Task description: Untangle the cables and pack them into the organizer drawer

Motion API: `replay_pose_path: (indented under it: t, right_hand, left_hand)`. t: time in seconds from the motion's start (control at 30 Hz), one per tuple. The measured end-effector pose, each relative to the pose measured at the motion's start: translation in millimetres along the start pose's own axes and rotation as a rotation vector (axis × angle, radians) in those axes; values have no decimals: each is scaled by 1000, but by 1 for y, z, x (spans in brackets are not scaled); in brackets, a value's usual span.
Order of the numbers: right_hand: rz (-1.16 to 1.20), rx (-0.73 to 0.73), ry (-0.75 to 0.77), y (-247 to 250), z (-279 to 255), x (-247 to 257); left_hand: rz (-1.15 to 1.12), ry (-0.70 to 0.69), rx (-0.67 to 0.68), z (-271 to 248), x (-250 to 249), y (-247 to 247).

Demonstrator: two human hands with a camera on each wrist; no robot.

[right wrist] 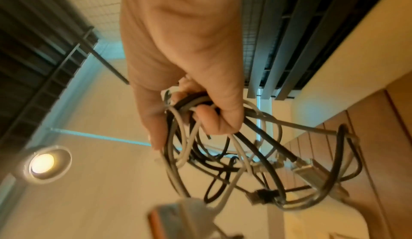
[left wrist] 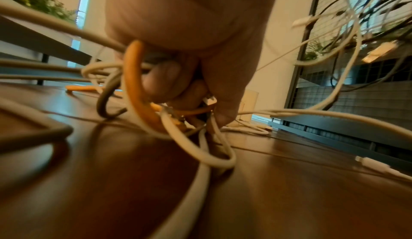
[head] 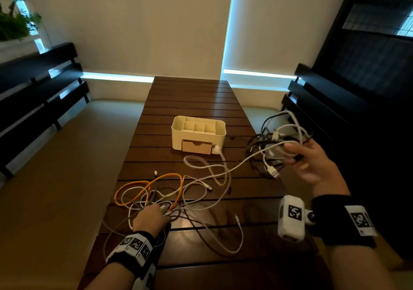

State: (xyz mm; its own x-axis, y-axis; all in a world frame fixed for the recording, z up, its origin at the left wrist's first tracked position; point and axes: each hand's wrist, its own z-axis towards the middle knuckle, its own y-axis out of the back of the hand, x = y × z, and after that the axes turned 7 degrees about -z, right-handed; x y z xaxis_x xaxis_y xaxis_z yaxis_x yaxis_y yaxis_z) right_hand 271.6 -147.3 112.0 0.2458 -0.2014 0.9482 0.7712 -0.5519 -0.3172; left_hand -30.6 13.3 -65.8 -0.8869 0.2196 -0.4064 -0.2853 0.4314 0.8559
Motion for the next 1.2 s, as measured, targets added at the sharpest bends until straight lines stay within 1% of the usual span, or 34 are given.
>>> replay_pose_path:
  t: [0.07,0.13,0.2,0.3,0.37,0.43,0.5,0.53,0.57,0.6,0.67,0.7,0.77,0.8,0.87,0.93,1.0,1.03,1.1,1.2]
  right_hand:
    - [112,-43,38,3,-1,8]
    - [174,-105,82,3,-4,17]
    - [196,-169,137,7,-5,20]
    - [213,-209,191,6,-10,25]
    - [191,-200,200,5,-12,27]
    - [188,-125,193,2,-13,25]
    - [220,-41,168,2,-11,21]
    - [225,-32,156,2,-10,17]
    - [222,-23,146,0,-10,14]
    - [217,0,138,-2,-9,11]
    - [216,38,117,-10,-10,6]
    - [217,57,105,-15,-11,4]
    - [213,89,83,-23,-11,0]
    - [210,90,68,-27,-11,-2]
    - [219,74,41,-34,-11,-7]
    - [212,59,11,-38,-8,-14]
    - [211,92,-16,-44,-7,-20]
    - [208,111,-29,-46,-6,-23]
    - [198,105,-61,-50,-5,-30]
    - [163,54,-89,-52,-3,-38]
  left_hand:
    - [-11,13,-2,2,3,1]
    - [-18,11,-9,3,4,2]
    - [-13,2,0,3,4,4]
    - [-58,-13,17,2,2,7]
    - [-198,-49,10,4,0,11]
    - [-478,-80,10,2,-8,21]
    - [-756,-148,-26,-4,-25,37]
    - [-820,-201,-50,-8,-35,46]
    - [-824,-269,-52,-12,-44,54]
    - [-790,-346,-17,-16,-54,61]
    - [-691,-474,153,-22,-73,66]
    - [-618,-521,236,-23,-81,66]
    - [-456,-604,341,-24,-96,62]
    - [-436,-642,379,-25,-102,59]
    - [-512,-713,414,-31,-114,57]
    - [-695,-737,421,-36,-123,56]
    - [-883,-733,411,-40,-129,56]
    - [-936,-740,388,-42,-132,56]
    - [-975,-747,327,-44,-137,56]
    - [-992,-734,234,-48,-142,56]
